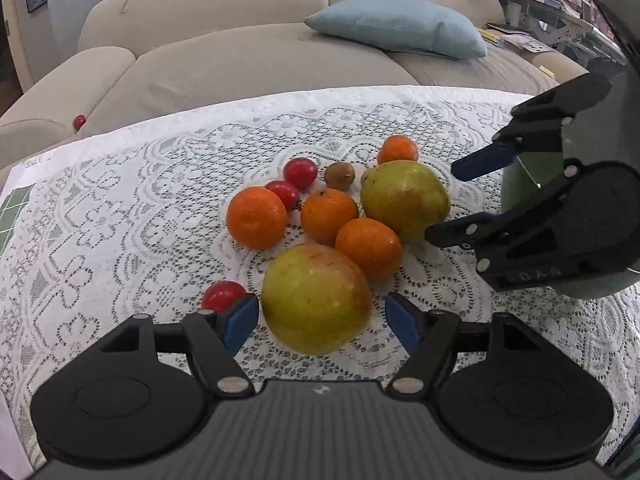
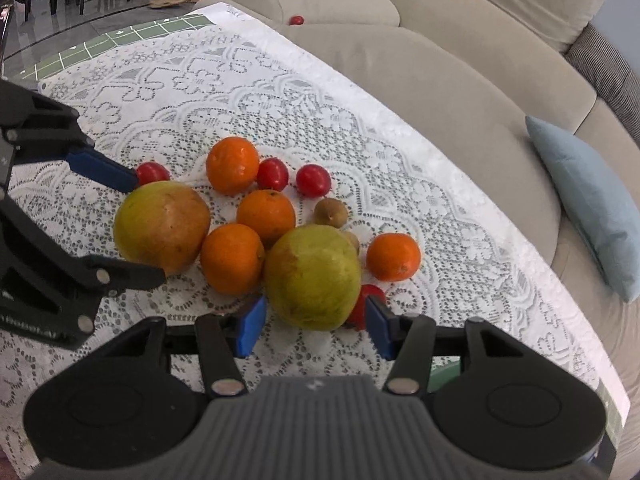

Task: Organize fruits
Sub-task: 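Move the left tool to the large reddish pear while the right tool approaches the green pear, then close the left tool on the reddish pear while the right tool grasps the green pear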

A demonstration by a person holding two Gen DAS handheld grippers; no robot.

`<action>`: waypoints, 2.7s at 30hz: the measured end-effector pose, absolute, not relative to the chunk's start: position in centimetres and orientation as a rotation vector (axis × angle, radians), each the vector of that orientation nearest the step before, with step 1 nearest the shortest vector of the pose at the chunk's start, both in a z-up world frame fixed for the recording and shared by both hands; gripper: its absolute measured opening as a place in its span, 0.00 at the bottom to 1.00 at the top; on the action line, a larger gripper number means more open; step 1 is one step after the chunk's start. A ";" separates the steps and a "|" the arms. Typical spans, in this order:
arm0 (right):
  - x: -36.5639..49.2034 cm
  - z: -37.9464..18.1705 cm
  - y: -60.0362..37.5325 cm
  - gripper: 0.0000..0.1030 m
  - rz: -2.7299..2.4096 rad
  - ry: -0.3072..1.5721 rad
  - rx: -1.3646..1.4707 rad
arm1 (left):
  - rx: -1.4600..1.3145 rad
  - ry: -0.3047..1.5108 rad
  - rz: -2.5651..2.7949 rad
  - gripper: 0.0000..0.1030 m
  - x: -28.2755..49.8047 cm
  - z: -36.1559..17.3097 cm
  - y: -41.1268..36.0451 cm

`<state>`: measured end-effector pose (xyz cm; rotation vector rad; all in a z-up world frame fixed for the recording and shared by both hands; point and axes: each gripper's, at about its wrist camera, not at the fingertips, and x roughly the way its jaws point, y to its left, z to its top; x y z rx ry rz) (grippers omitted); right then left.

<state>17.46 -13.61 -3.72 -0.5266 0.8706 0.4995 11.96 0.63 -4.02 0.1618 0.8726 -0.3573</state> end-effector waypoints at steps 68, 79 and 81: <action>21.5 -3.6 -13.2 0.58 0.553 1.026 -0.331 | 0.155 0.824 -0.322 0.72 12.4 -4.1 1.3; 22.8 -5.4 -12.6 0.64 0.429 1.042 -0.246 | 0.146 0.830 -0.298 0.72 12.5 -3.8 1.3; 22.9 -5.4 -12.5 0.62 0.411 1.033 -0.235 | 0.145 0.830 -0.293 0.72 12.5 -3.8 1.4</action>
